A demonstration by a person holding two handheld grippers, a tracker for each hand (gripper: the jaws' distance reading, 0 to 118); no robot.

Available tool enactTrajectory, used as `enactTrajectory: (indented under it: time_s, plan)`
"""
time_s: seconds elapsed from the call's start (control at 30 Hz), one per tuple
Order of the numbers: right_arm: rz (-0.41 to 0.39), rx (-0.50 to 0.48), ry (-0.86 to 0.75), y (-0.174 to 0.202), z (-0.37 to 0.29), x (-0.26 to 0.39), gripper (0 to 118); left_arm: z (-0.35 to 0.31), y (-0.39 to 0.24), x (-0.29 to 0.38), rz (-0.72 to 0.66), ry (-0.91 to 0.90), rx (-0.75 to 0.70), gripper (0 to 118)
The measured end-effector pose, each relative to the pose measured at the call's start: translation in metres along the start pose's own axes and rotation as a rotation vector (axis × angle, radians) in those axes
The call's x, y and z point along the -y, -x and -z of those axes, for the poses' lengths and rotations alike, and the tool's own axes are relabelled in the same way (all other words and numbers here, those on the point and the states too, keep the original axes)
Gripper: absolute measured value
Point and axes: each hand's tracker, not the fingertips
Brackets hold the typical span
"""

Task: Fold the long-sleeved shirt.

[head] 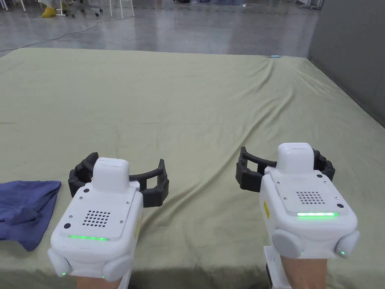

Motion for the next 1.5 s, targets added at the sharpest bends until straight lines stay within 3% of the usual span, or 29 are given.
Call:
enactTrajectory:
  time_s: [0.13, 0.57, 1.4, 1.5]
  plan:
    - [0.066, -0.003, -0.012, -0.007, -0.004, 0.0, 114, -0.003, 0.003, -0.005, -0.01, -0.016, -0.006, 117]
    - [-0.008, 0.034, -0.011, -0.004, -0.007, -0.006, 114, -0.006, 0.006, -0.017, -0.061, -0.014, -0.004, 117]
    - [0.008, 0.009, 0.0, -0.005, -0.001, -0.008, 114, -0.002, 0.006, -0.025, -0.035, -0.002, 0.014, 117]
    - [0.017, 0.015, -0.008, -0.005, -0.002, -0.009, 114, -0.001, 0.001, -0.026, -0.014, -0.004, -0.036, 118]
